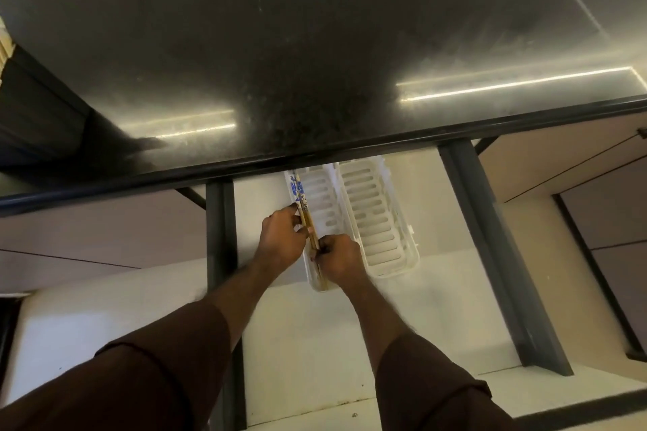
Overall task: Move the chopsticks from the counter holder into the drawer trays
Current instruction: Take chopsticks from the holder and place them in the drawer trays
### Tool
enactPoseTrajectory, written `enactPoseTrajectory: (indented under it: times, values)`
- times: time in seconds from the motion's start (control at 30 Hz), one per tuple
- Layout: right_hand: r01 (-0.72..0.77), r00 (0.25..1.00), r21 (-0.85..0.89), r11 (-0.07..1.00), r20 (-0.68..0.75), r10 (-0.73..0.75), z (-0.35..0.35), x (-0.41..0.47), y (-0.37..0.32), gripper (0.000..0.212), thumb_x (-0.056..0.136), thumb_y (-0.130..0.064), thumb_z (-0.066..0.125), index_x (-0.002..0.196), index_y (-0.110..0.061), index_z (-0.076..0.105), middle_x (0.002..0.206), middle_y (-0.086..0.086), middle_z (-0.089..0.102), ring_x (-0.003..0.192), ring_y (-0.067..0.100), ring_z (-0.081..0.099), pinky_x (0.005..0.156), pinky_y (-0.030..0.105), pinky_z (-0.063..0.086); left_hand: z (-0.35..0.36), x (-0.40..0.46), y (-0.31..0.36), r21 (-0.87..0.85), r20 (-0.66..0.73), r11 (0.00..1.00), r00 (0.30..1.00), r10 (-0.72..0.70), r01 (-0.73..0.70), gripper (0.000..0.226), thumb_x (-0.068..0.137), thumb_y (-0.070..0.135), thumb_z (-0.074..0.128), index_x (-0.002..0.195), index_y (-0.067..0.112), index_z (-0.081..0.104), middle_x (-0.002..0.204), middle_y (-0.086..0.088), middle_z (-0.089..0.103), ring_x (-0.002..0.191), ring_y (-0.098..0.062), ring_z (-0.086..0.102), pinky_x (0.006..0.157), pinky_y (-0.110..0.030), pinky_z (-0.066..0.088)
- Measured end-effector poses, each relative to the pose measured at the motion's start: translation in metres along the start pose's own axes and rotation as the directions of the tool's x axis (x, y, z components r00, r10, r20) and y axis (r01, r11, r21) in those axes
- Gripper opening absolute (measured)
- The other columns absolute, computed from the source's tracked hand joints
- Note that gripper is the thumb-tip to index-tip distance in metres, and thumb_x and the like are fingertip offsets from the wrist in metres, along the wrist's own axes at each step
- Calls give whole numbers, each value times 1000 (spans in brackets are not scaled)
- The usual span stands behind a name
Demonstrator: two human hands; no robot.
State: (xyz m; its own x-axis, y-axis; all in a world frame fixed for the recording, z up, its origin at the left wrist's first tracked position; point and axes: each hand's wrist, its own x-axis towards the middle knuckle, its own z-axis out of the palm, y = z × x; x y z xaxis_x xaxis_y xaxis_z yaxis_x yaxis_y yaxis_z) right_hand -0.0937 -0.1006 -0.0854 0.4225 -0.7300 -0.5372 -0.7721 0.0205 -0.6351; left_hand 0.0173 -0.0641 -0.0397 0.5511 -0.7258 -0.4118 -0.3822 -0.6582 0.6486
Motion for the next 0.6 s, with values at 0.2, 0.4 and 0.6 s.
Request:
enactPoseTrajectory:
  times: [0.2, 0.4, 0.6]
  values:
    - [-111, 993, -10, 994, -34, 111, 8, 13, -1, 22, 86, -26, 63, 88, -8, 75, 86, 10, 74, 83, 27, 70, 67, 27, 52, 9, 7, -5, 380, -9, 914, 988, 157, -142, 55, 92, 21, 58, 142, 16, 35, 133, -8, 53, 131, -28, 39, 105, -44, 35]
    - [-164, 986, -90, 982, -57, 159, 19, 17, -8, 24, 90, -26, 59, 101, -7, 68, 95, 10, 71, 90, 27, 68, 70, 29, 48, 16, 16, -16, 696, 248, 640, 945, 211, -326, 66, 95, 41, 46, 151, 22, 17, 161, -4, 7, 147, -30, -13, 111, -57, -13]
    - [-132, 986, -244, 961, -134, 101, 23, 12, -7, 22, 93, -19, 55, 107, -5, 65, 106, 11, 69, 98, 25, 66, 80, 29, 50, 19, 22, -21, 805, 352, 405, 899, 260, -433, 67, 96, 52, 34, 152, 20, 14, 161, -7, 1, 144, -33, -22, 107, -66, -18]
